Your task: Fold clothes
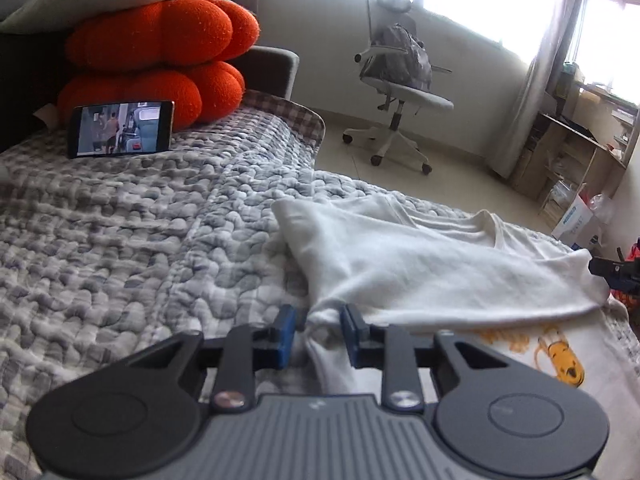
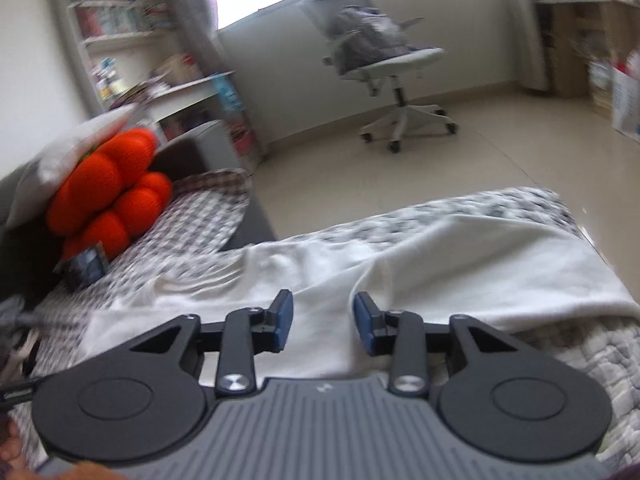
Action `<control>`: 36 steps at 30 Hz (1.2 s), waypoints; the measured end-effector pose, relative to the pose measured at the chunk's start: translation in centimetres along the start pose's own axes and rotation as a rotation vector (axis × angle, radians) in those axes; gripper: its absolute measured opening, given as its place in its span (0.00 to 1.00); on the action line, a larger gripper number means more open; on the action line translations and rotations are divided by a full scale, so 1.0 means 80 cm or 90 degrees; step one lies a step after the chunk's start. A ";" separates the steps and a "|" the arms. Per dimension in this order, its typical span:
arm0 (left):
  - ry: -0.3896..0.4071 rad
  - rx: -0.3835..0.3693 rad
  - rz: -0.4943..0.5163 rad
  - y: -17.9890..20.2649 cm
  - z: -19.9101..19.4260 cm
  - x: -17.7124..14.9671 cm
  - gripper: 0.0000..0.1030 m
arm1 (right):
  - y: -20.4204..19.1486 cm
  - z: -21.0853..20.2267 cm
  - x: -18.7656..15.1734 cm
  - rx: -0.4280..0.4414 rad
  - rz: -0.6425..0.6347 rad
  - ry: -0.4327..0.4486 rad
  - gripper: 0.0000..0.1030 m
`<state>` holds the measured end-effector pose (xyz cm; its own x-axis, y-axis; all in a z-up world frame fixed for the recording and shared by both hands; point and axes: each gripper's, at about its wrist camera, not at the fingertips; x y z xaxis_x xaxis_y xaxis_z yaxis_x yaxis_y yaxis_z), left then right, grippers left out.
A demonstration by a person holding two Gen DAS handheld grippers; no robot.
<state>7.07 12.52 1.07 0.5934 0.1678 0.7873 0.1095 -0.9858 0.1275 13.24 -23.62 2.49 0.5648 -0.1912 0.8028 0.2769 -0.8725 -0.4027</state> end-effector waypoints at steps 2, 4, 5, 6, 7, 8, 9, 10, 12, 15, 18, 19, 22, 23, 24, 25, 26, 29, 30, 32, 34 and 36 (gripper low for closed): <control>-0.004 -0.009 -0.023 -0.008 -0.003 -0.001 0.24 | -0.008 0.005 -0.003 0.022 -0.005 -0.022 0.42; -0.006 -0.012 -0.034 -0.013 -0.007 -0.001 0.23 | -0.013 0.013 -0.006 0.044 -0.004 -0.046 0.42; -0.004 -0.009 -0.032 -0.013 -0.008 -0.003 0.22 | -0.016 0.018 -0.007 0.049 -0.004 -0.056 0.42; -0.002 -0.007 -0.030 -0.013 -0.010 -0.004 0.21 | -0.020 0.022 -0.008 0.051 -0.007 -0.066 0.42; 0.000 -0.005 -0.028 -0.014 -0.011 -0.005 0.20 | -0.025 0.027 -0.009 0.052 -0.015 -0.077 0.42; 0.001 -0.003 -0.029 -0.014 -0.013 -0.007 0.20 | -0.032 0.032 -0.010 0.054 -0.024 -0.088 0.42; 0.001 -0.005 -0.033 -0.016 -0.014 -0.008 0.20 | -0.040 0.036 -0.011 0.056 -0.034 -0.097 0.42; 0.002 -0.006 -0.038 -0.018 -0.015 -0.010 0.20 | -0.049 0.040 -0.013 0.059 -0.044 -0.106 0.42; 0.004 -0.011 -0.046 -0.022 -0.016 -0.013 0.20 | -0.066 0.048 -0.016 0.074 -0.063 -0.122 0.42; 0.010 -0.017 -0.056 -0.025 -0.013 -0.019 0.20 | -0.095 0.060 -0.018 0.103 -0.090 -0.142 0.42; 0.023 -0.015 -0.051 -0.024 -0.013 -0.025 0.20 | -0.133 0.074 -0.016 0.134 -0.134 -0.147 0.42; 0.027 -0.013 -0.047 -0.023 -0.014 -0.027 0.20 | -0.146 0.079 -0.014 0.143 -0.151 -0.147 0.43; 0.036 -0.012 -0.046 -0.022 -0.014 -0.029 0.20 | -0.184 0.105 -0.009 0.171 -0.197 -0.150 0.44; 0.038 -0.013 -0.047 -0.023 -0.013 -0.030 0.20 | -0.195 0.116 -0.008 0.178 -0.209 -0.152 0.44; 0.040 -0.015 -0.050 -0.024 -0.014 -0.031 0.20 | -0.207 0.127 -0.007 0.186 -0.221 -0.155 0.44; 0.041 -0.017 -0.053 -0.025 -0.014 -0.032 0.20 | -0.217 0.138 -0.007 0.191 -0.236 -0.159 0.44; 0.041 -0.021 -0.057 -0.026 -0.013 -0.032 0.20 | -0.228 0.148 -0.008 0.195 -0.253 -0.163 0.44; 0.041 -0.029 -0.064 -0.030 -0.013 -0.032 0.20 | -0.258 0.179 -0.011 0.203 -0.307 -0.173 0.44; 0.042 -0.030 -0.066 -0.030 -0.013 -0.032 0.20 | -0.266 0.188 -0.013 0.199 -0.324 -0.174 0.44; 0.044 -0.031 -0.065 -0.030 -0.012 -0.033 0.20 | -0.274 0.207 -0.015 0.188 -0.337 -0.185 0.44; 0.047 -0.029 -0.062 -0.029 -0.012 -0.034 0.20 | -0.278 0.222 -0.018 0.184 -0.340 -0.195 0.44; 0.047 -0.028 -0.062 -0.029 -0.012 -0.034 0.20 | -0.280 0.232 -0.023 0.179 -0.355 -0.205 0.39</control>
<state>4.42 14.32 -0.81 0.5208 0.2634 0.8120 0.1272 -0.9645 0.2312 20.40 4.59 1.85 0.4706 0.4313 0.7697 0.7581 -0.6441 -0.1025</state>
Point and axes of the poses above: each gripper's, at about its wrist camera, not at the fingertips, and z roughly the way its jaws point, y to its right, x to its top, and after that the axes turned 8 degrees about x, right-handed
